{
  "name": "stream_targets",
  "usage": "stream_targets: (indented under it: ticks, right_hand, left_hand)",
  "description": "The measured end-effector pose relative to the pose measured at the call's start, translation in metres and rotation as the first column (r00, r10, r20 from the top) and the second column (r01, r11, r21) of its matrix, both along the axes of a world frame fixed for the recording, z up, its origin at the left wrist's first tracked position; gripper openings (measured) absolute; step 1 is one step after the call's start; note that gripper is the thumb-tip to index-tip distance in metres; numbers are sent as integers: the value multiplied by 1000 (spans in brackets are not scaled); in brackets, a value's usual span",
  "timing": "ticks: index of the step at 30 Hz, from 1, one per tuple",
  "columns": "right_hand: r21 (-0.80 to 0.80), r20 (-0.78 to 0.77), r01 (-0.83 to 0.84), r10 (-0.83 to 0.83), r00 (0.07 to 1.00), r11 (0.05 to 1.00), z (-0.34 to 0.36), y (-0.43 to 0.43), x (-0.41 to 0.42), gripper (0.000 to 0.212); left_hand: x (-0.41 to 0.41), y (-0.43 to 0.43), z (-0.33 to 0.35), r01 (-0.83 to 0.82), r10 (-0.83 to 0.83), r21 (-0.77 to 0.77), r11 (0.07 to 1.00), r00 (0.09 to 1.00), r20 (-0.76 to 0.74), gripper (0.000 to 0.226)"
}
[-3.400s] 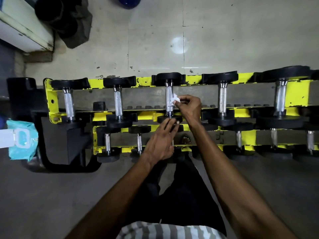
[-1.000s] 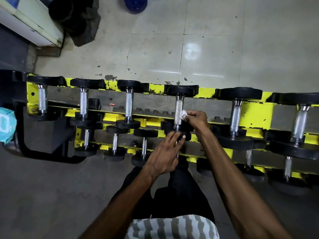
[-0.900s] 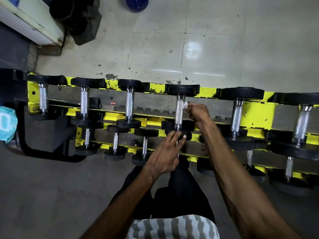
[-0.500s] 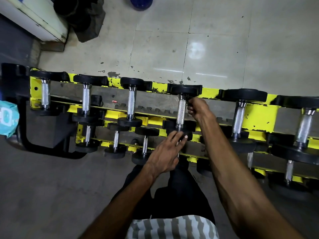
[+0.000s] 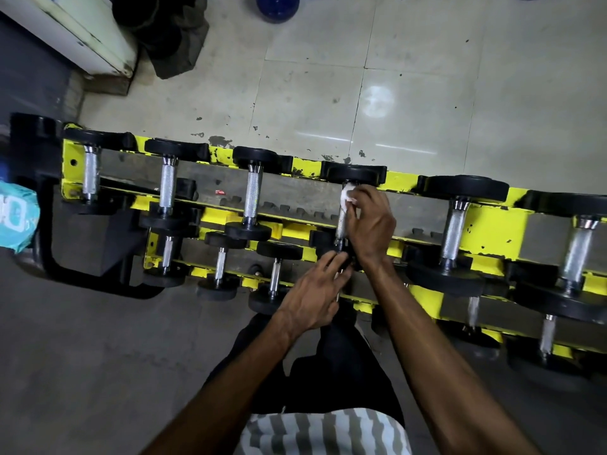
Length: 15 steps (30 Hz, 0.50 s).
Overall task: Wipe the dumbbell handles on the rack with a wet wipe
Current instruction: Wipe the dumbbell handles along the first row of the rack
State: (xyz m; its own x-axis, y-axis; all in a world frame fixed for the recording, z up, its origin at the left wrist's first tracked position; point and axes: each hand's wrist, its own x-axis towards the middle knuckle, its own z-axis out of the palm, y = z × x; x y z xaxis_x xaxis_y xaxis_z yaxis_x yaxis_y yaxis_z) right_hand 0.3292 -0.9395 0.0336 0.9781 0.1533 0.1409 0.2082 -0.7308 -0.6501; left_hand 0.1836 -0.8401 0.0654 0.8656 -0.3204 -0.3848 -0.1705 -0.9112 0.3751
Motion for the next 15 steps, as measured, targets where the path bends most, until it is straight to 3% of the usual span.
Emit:
stream_targets:
  ticks: [4,9,13,15]
  right_hand:
    - [-271,34,-213,230,973,939,6,-3,11,21]
    - [-540,-70,-494,549,833,681,8,-15,28,54]
    - [-674,-174,-567,644,745,473,28,1,49,24]
    - [-710,-249,-597,661,708,373,33,15,52,20]
  left_hand:
    - [2,1,2,15,-15,14,1000,1000,-9,87]
    - [2,1,2,29,-28,47,998,1000,-7,87]
    - [3,1,1,45,-45,58,997,999,-2,86]
    - [3,2,2,44,-44,59,997,999,3,85]
